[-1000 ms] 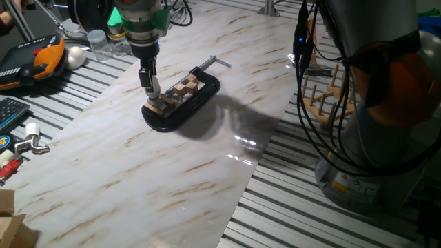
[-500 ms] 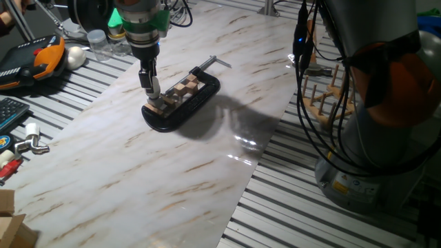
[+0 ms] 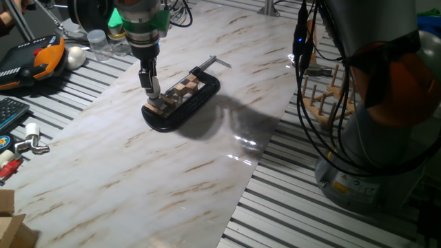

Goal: Install the light bulb by rotating it

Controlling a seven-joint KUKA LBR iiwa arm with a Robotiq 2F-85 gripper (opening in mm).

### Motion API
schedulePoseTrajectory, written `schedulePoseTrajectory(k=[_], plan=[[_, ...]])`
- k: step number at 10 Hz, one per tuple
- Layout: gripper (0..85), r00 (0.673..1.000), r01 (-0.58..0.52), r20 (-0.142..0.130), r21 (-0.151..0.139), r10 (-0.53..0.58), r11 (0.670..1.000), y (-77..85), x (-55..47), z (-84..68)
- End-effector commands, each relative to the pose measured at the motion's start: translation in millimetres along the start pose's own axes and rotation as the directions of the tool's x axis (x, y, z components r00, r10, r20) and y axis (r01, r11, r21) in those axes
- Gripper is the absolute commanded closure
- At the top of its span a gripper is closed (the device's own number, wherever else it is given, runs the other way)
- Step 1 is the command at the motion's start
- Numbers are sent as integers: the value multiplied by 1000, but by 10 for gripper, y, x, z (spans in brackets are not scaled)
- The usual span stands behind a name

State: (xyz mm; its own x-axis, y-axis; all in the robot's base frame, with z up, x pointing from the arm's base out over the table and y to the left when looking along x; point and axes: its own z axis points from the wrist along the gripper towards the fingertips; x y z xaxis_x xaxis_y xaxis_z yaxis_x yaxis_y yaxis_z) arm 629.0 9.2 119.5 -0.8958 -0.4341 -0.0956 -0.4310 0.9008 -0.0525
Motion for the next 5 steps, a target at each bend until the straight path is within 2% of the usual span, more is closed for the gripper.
schedulePoseTrajectory(k=[1, 5], plan=[[340, 1000, 0, 0, 0, 0, 1000, 0, -1, 1], [340, 1000, 0, -1, -4, 0, 1000, 0, 1, -4]])
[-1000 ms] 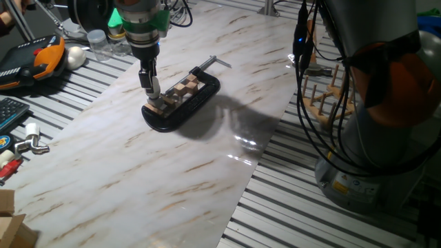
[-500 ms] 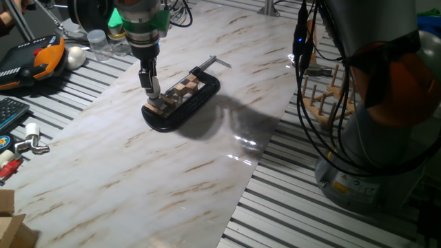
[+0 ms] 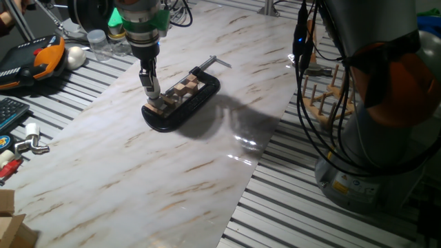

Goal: Install the light bulb by rotating it

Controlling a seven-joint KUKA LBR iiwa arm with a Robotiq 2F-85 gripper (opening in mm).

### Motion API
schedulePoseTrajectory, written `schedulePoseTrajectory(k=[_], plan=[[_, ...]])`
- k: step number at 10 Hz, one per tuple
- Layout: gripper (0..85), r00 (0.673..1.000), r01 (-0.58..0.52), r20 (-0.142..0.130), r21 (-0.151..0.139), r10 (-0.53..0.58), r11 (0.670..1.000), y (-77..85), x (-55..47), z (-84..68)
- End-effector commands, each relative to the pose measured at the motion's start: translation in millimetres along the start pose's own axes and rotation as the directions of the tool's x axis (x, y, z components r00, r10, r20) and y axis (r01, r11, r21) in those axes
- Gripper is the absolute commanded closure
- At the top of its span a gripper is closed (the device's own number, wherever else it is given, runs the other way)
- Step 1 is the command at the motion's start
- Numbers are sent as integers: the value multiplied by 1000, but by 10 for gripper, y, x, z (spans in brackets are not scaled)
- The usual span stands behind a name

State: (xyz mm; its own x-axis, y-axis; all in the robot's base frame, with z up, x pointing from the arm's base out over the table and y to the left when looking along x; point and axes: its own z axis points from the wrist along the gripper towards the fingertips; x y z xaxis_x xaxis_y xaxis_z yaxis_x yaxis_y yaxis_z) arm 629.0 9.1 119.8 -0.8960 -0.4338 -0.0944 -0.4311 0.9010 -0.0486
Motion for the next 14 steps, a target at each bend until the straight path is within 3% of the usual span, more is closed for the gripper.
schedulePoseTrajectory(k=[1, 4, 5, 10, 11, 14], plan=[[340, 1000, 0, 1, 1, 0, 1000, 1, -1, 0], [340, 1000, 0, -1, -2, 0, 1000, 1, -2, 4], [510, 1000, 0, -1, -2, 0, 1000, 0, -2, 3], [510, 1000, 0, -3, -1, 0, 1000, 0, -3, 2], [680, 1000, -11, -2, -3, 11, 1000, 0, -3, 3], [680, 999, -51, -6, -6, 51, 999, 0, -3, 1]])
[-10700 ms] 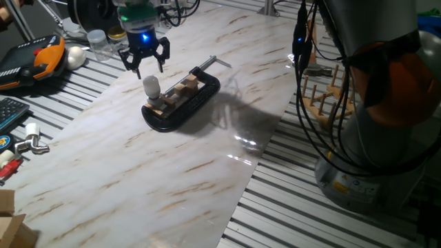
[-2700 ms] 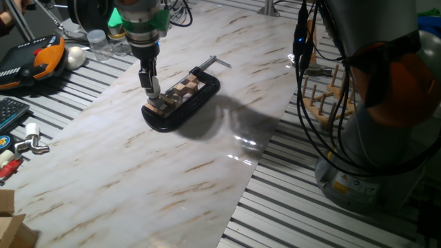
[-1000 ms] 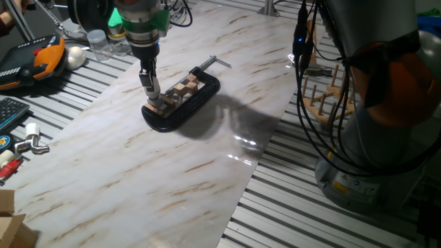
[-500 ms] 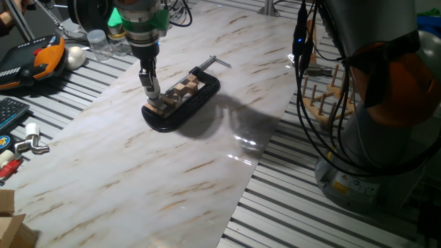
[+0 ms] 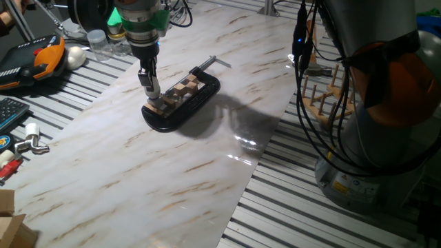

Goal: Install the light bulb by rotating it

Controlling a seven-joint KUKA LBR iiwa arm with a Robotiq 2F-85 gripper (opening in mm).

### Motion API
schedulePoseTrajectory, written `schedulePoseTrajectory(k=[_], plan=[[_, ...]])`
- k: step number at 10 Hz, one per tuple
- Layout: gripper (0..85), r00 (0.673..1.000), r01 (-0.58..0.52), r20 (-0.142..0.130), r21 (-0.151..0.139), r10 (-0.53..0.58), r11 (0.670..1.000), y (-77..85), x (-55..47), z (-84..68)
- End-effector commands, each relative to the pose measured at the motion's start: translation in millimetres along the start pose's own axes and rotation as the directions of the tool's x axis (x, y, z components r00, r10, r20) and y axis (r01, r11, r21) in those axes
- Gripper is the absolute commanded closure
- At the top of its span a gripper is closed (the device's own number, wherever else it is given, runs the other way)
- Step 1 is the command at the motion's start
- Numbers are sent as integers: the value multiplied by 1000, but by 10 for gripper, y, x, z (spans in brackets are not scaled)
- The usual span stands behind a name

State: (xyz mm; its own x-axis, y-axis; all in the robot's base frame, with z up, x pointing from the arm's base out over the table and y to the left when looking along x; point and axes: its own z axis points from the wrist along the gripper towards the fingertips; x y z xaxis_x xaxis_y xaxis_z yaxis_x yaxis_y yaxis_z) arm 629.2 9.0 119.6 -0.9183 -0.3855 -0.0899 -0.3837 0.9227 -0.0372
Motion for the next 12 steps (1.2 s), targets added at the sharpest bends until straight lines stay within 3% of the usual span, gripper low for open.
schedulePoseTrajectory(k=[1, 2, 6, 12], plan=[[680, 1000, -18, -4, -5, 18, 1000, 1, -1, -1], [850, 999, -40, -8, -6, 40, 999, 1, -1, -3], [850, 994, -108, -26, -27, 108, 994, 2, -3, -1], [850, 976, -218, -27, -16, 218, 976, 5, -2, -4]])
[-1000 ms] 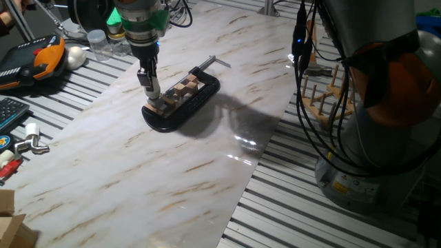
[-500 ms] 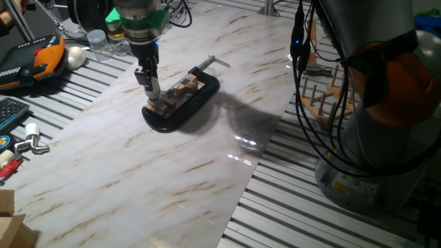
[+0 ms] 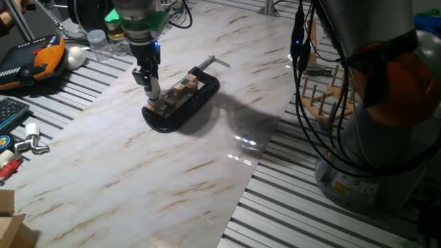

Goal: Install the light bulb by rotating it

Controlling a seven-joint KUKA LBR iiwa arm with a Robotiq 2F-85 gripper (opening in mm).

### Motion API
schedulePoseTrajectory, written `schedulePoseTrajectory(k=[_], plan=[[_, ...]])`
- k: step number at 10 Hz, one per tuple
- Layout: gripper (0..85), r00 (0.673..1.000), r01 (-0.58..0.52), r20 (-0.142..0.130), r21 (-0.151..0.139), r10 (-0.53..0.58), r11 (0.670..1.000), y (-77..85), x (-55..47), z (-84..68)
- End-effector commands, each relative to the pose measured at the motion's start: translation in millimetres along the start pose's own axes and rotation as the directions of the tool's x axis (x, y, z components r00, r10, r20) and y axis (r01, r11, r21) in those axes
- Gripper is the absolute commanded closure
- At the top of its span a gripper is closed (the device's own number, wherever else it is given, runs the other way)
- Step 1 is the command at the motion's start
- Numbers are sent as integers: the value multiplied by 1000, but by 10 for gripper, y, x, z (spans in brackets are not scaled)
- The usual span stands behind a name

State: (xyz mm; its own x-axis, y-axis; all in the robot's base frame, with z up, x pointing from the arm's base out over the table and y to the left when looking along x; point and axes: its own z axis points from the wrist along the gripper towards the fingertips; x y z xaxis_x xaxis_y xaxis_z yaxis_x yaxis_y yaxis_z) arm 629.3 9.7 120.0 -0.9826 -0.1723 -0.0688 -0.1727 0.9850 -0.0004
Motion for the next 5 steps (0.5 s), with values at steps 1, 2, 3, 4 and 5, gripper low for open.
schedulePoseTrajectory(k=[1, 2, 3, 4, 5], plan=[[850, 1000, -15, 0, -1, 15, 1000, -1, 1, 2], [850, 999, -32, 0, -1, 32, 999, -1, 1, 2], [850, 999, -49, 0, -1, 49, 999, 0, 1, 3], [850, 998, -66, 0, 1, 66, 998, 0, 1, 3], [850, 996, -89, 1, 4, 89, 996, 0, 2, 1]])
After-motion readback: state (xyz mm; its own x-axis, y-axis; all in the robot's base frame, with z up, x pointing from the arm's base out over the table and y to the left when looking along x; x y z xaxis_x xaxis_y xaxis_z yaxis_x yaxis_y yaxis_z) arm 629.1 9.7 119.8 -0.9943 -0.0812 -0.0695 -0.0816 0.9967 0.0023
